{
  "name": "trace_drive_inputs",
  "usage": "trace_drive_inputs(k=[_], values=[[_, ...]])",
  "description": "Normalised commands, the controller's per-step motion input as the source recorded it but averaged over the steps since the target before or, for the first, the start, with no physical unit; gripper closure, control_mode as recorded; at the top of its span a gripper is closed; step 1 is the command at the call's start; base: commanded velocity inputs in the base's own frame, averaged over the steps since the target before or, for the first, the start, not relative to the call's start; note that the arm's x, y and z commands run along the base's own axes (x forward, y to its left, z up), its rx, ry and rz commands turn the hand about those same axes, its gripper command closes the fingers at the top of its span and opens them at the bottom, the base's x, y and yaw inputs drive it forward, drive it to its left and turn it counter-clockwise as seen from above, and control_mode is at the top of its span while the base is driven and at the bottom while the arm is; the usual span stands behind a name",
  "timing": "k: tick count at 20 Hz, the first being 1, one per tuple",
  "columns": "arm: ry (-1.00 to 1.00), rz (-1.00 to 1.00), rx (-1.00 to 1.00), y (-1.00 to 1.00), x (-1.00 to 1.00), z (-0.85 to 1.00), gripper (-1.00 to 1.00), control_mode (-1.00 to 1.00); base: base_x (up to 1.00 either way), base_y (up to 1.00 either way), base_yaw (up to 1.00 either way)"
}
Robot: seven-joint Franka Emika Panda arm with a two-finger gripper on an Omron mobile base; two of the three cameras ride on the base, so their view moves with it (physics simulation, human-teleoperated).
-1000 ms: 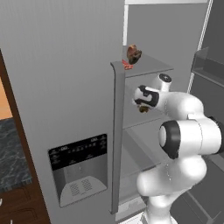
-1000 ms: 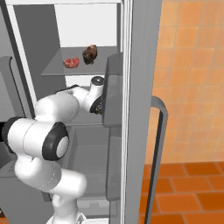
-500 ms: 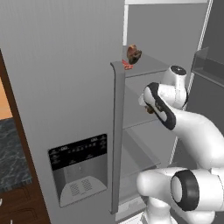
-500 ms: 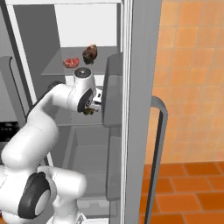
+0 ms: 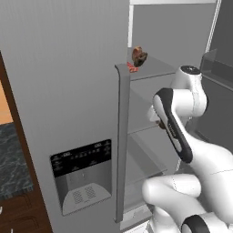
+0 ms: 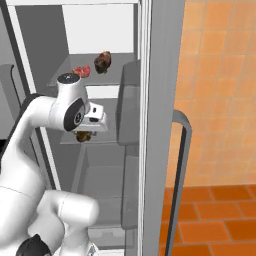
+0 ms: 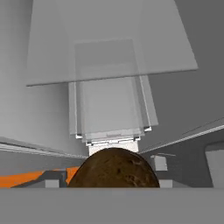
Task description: Place one mushroom and one steak in each tupperware on the nearby counter, to pack two identical lunches.
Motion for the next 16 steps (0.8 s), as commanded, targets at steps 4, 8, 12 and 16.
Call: trace_drive_inputs(k=[4,8,12,16], values=[[0.02,0.14,0.0,0.28,-0.83,-0.12,1.0,-1.0,0.0,0.0,0.0],[0.02,0.04,0.0,0.03,-0.59,0.0,1.0,-1.0,0.0,0.0,0.0],[0.0,0.0,0.0,0.0,-0.25,-0.01,1.0,1.0,-0.48,0.08,0.0],[0.0,0.0,0.0,0.0,0.0,0.0,1.0,1.0,-0.93,0.67,0.05]])
